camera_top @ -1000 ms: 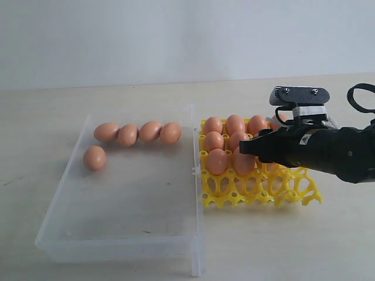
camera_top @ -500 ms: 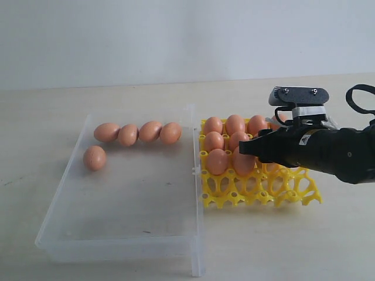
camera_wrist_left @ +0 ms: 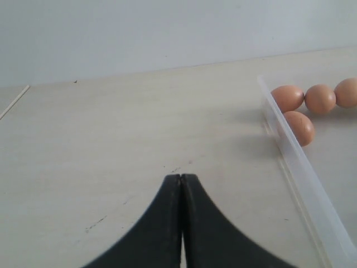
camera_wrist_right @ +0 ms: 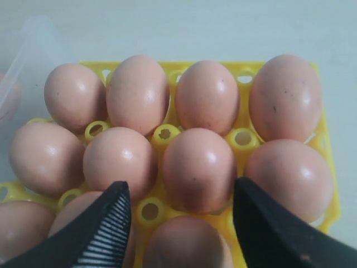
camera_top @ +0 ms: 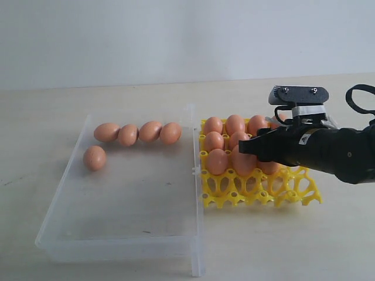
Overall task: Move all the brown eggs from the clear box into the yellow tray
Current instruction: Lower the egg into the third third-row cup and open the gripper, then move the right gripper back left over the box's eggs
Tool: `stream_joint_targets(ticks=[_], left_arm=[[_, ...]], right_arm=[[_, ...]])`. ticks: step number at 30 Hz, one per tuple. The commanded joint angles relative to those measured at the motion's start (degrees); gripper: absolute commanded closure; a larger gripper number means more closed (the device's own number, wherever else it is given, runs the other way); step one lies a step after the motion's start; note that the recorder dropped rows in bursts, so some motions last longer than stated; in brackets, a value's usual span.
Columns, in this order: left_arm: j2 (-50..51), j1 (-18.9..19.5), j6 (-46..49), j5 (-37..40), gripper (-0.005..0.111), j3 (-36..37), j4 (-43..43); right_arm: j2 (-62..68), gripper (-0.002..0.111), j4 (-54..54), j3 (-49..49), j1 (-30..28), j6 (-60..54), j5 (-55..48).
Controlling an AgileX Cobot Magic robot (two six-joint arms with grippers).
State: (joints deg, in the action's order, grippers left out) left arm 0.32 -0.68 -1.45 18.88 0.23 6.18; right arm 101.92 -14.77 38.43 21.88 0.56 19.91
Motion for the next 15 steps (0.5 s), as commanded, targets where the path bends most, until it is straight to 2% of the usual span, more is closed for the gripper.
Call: stream_joint_targets(ticks=[1,7,10,13,15], left_arm=[[-0.3,0.1,-0.2,-0.8,0.107,-0.2,-0.2],[-0.3,0.1,-0.2,-0.8,0.107,-0.2,-0.2],[-0.3,0.1,-0.2,-0.8,0.107,-0.2,-0.2],[-0.3,0.1,-0.2,-0.8,0.107,-0.2,-0.2],[-0.3,0.1,-0.2,-0.8,0.107,-0.2,-0.2]], right_arm=[[0.1,0.054,0.6,0.4,-0.3,-0.6,1.2],[-1.5,0.054,0.6,0.7,-0.3,-0.6,-0.1],[-5.6,0.054,0.6,5.9,1.4,-1.8,-12.2],[-6.5,0.054,0.1,15.4,4.8,-7.8,-30.6],[-5.6,0.054,-2.5,21.1,7.4,-11.0,-38.7]])
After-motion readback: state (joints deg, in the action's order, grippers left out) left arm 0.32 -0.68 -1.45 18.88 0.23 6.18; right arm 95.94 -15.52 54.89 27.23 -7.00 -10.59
